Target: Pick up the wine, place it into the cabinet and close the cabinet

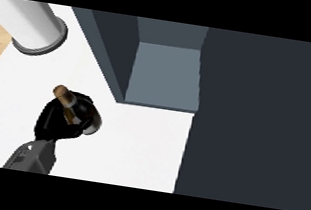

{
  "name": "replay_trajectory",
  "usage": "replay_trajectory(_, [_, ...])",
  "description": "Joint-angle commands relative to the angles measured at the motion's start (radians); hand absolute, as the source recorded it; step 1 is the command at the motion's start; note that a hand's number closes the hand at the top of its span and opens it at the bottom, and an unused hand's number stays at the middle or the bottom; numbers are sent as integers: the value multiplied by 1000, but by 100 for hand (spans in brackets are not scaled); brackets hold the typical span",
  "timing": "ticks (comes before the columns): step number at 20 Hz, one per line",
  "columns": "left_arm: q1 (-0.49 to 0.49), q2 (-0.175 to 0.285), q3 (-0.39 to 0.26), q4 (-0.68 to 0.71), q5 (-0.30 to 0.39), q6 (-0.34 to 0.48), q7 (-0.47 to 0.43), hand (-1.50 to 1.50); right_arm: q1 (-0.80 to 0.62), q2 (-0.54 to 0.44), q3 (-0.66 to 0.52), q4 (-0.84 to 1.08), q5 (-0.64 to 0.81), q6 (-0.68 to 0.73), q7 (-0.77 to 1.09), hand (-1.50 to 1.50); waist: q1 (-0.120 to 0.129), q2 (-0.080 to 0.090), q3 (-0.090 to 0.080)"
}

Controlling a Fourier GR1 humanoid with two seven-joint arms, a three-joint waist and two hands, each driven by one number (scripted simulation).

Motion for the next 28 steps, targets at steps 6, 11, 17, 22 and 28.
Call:
replay_trajectory(6, [7,26,-78,47,-171,98,-197,150,62,-4,-26,-135,-80,14,13,-150,-4,2,-1])
replay_trajectory(11, [134,23,-73,-145,-104,83,-82,150,41,13,-32,-104,-67,-5,27,-150,16,-3,0])
replay_trajectory(17, [247,65,-56,-399,-85,130,-41,150,82,0,-58,-117,-88,33,17,-150,14,-3,0])
replay_trajectory(22, [308,11,-83,-604,-82,186,-11,150,2,-6,-63,-57,-91,25,32,-150,18,-2,0])
replay_trajectory(28, [424,11,-132,-901,39,100,225,150,91,41,-6,-121,-38,29,0,-150,15,-4,0])
